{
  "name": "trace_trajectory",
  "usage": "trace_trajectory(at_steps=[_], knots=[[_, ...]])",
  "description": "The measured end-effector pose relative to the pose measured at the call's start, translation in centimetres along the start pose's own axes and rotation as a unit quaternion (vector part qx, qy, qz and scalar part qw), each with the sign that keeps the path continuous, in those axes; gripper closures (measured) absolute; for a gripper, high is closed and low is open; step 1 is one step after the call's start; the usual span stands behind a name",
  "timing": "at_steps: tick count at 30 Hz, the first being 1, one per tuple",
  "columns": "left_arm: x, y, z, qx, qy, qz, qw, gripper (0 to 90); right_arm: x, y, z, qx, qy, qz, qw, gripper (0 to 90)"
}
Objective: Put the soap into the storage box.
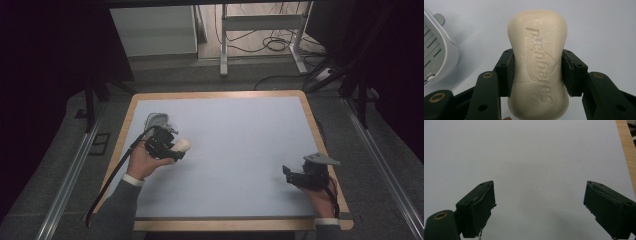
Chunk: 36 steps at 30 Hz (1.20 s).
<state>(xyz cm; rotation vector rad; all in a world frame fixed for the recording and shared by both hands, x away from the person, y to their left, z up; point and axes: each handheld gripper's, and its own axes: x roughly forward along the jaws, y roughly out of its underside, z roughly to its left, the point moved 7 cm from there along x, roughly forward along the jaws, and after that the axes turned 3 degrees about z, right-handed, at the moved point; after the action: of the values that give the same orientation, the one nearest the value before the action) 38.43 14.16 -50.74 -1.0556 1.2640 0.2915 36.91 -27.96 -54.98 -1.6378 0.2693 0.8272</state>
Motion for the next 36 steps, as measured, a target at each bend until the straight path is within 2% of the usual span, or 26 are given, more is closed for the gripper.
trace_trajectory(at_steps=[22,36], knots=[[-0.4,-0.8,1.7,-0.010,-0.010,0.001,0.9999,49.7,0.0,0.1,-0.1,0.001,0.002,0.002,1.0000,10.1],[-1.1,-1.6,3.1,-0.017,-0.024,-0.001,0.9996,49.7,0.0,0.1,-0.2,0.000,0.002,0.001,1.0000,10.1]])
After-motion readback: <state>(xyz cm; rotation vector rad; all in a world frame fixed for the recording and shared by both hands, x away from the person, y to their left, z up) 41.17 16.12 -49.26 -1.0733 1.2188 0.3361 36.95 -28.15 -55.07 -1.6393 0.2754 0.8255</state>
